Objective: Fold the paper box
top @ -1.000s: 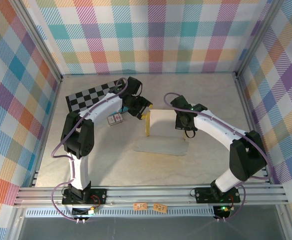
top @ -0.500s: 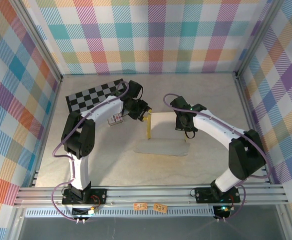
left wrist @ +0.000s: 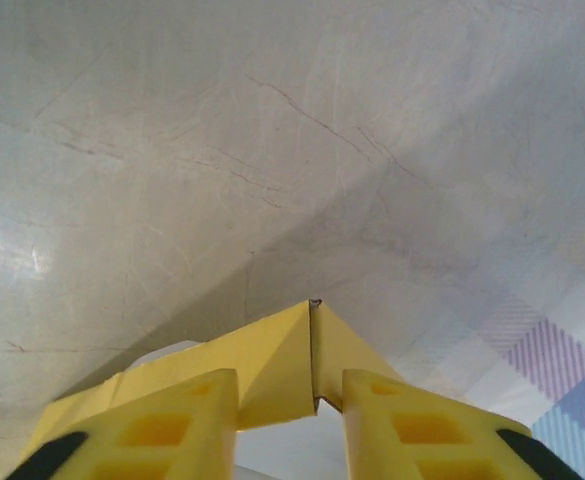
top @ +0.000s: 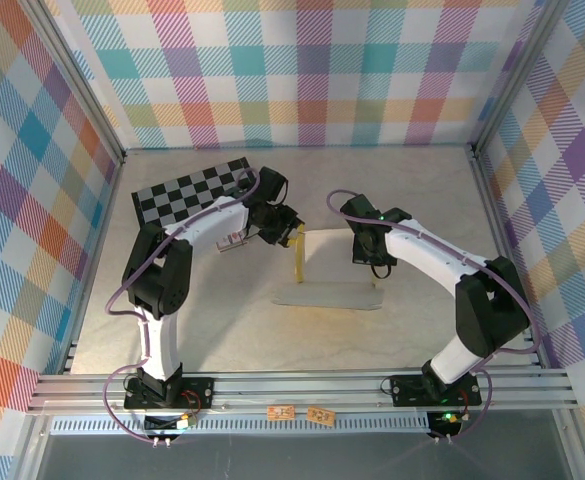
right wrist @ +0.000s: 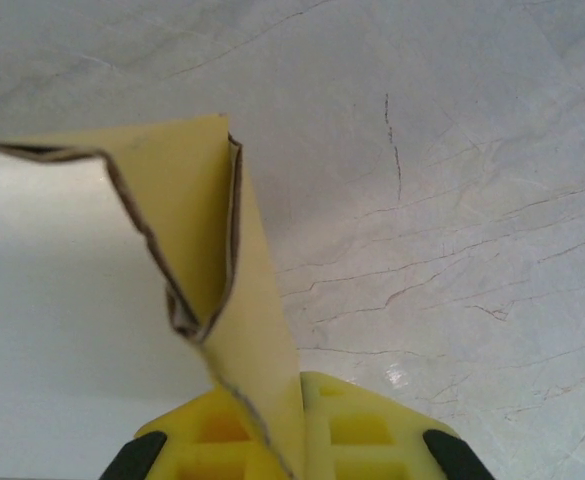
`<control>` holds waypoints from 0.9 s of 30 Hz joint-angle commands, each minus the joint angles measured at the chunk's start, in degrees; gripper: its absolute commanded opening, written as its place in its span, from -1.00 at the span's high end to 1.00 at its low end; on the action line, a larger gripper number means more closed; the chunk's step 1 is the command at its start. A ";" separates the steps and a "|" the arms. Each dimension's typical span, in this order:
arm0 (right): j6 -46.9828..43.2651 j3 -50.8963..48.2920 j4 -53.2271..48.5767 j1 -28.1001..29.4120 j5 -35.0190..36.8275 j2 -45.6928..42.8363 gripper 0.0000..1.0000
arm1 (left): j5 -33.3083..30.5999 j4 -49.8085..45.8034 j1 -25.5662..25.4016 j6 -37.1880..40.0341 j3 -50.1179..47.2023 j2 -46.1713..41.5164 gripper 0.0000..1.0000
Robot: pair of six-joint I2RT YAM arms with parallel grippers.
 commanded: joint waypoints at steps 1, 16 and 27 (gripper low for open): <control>2.00 0.52 0.37 0.31 -0.14 0.76 1.00 | -0.73 -4.55 -1.11 0.71 1.90 -3.22 0.08; 34.08 -2.67 -8.78 -4.56 -17.18 2.74 1.00 | -16.40 -17.09 0.93 11.70 16.35 -12.18 -0.28; 76.46 -11.33 5.02 -3.14 -36.01 2.44 0.59 | -18.29 -26.01 0.14 26.23 19.71 -15.07 -0.18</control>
